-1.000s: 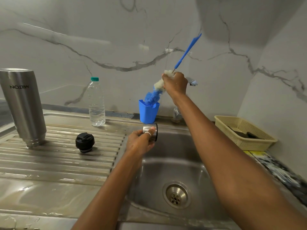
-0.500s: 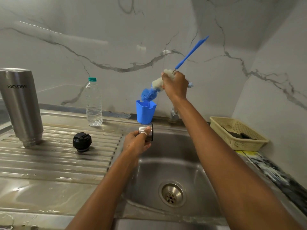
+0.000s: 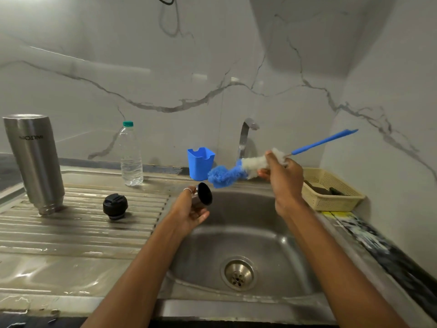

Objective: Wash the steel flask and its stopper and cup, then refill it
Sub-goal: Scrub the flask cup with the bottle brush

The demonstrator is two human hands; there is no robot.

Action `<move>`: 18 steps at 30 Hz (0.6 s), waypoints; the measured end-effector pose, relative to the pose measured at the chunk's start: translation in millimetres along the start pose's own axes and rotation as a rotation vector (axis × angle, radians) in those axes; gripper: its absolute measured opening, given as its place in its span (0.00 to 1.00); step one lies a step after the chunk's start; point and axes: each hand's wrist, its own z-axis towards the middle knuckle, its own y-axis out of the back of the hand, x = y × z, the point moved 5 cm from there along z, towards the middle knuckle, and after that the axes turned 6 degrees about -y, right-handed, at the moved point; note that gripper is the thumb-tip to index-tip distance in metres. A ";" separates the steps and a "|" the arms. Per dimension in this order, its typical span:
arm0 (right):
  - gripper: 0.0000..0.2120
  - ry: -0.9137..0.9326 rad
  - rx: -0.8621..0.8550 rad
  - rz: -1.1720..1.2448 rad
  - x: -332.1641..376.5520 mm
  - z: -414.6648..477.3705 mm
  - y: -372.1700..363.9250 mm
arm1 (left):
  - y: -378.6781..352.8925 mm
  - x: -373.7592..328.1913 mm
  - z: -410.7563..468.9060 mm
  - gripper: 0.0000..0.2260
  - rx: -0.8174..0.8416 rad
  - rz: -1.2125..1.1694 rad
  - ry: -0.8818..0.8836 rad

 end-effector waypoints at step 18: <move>0.10 -0.113 0.464 -0.182 -54.1 -36.3 -31.7 | -5.6 -1.7 24.0 0.14 0.102 -0.056 -0.037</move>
